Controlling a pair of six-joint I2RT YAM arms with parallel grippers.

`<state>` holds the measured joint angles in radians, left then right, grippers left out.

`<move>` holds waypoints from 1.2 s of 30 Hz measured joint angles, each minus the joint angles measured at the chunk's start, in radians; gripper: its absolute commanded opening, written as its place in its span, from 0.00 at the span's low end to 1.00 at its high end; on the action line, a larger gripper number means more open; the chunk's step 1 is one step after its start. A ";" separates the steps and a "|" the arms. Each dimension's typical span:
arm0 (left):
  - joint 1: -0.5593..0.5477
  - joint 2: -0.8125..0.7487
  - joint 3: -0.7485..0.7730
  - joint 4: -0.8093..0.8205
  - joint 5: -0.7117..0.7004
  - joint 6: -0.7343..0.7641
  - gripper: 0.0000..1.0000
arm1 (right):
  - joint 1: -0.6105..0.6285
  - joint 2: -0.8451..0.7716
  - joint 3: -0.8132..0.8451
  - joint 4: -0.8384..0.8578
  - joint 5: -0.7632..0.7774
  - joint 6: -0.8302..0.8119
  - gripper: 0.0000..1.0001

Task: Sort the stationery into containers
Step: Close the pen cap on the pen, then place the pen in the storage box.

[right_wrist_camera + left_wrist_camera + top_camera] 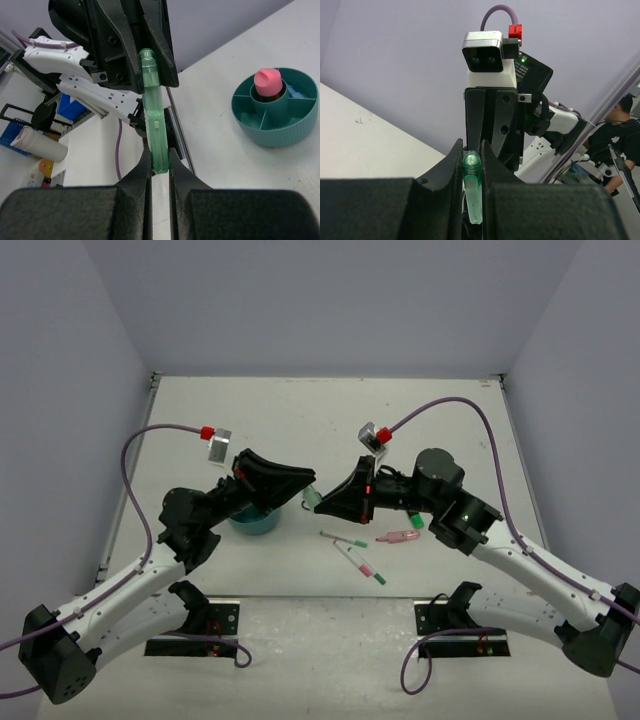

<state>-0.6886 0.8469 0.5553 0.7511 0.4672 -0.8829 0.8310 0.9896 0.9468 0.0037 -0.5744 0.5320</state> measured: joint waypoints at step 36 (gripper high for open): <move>0.005 0.547 0.582 -1.090 -1.356 0.203 0.00 | -0.014 -0.227 -0.183 -0.139 0.594 -0.165 0.99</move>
<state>-0.6841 1.3944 1.1370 -0.3387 -0.8891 -0.6801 0.8165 0.7627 0.7639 -0.1358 0.0196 0.3674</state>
